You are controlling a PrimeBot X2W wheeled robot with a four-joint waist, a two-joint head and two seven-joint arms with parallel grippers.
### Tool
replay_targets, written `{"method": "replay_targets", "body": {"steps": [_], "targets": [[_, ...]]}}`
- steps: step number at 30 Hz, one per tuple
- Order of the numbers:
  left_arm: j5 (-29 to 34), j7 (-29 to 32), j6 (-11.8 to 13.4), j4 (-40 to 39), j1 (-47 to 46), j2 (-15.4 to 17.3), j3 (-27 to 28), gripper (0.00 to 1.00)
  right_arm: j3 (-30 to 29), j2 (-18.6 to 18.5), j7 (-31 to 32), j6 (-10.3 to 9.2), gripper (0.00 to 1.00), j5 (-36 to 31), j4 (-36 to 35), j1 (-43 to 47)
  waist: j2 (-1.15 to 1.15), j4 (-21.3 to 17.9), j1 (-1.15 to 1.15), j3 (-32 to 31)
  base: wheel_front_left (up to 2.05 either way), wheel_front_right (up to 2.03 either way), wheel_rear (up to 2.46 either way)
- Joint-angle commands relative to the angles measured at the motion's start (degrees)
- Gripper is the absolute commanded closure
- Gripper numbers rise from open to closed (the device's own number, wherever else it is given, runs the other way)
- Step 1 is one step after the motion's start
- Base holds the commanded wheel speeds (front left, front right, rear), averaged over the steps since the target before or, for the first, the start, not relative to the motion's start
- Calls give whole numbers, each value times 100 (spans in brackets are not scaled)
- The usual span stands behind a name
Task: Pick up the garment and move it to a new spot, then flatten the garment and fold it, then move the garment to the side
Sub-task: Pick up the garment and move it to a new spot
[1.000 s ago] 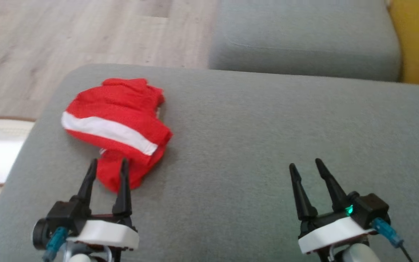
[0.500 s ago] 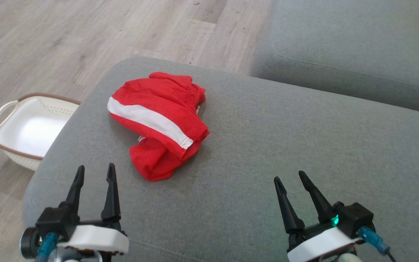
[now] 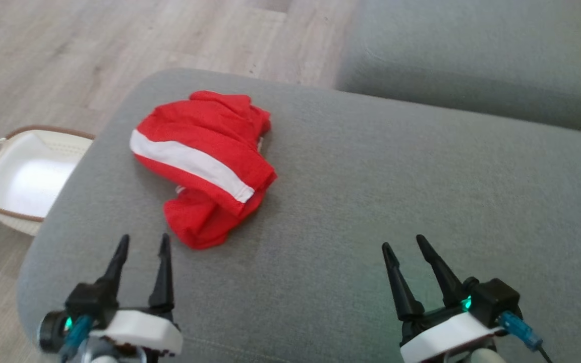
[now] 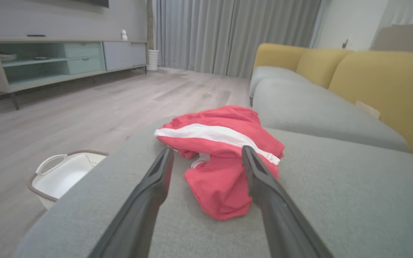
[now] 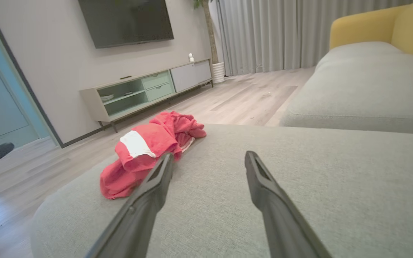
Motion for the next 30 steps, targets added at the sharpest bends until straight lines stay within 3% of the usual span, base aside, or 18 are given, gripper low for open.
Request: {"method": "replay_targets", "body": {"steps": [1, 18, 30], "targets": [[86, -71, -122, -33, -544, -10, 65, 0, 46, -40, -63, -4, 0, -68, -165, -296, 0, -211, 0, 216, 0, 0, 0], [475, -71, -342, 1003, -1715, -2, -522, 0, -91, -40, -63, -4, 0, -221, -203, -715, 0, -824, 0, 1079, 0, 0, 0], [866, -71, 241, 1709, -2107, 175, -532, 0, -66, -40, -63, -4, 0, -197, -220, -838, 0, -973, 0, 1304, 0, 0, 0]]}}
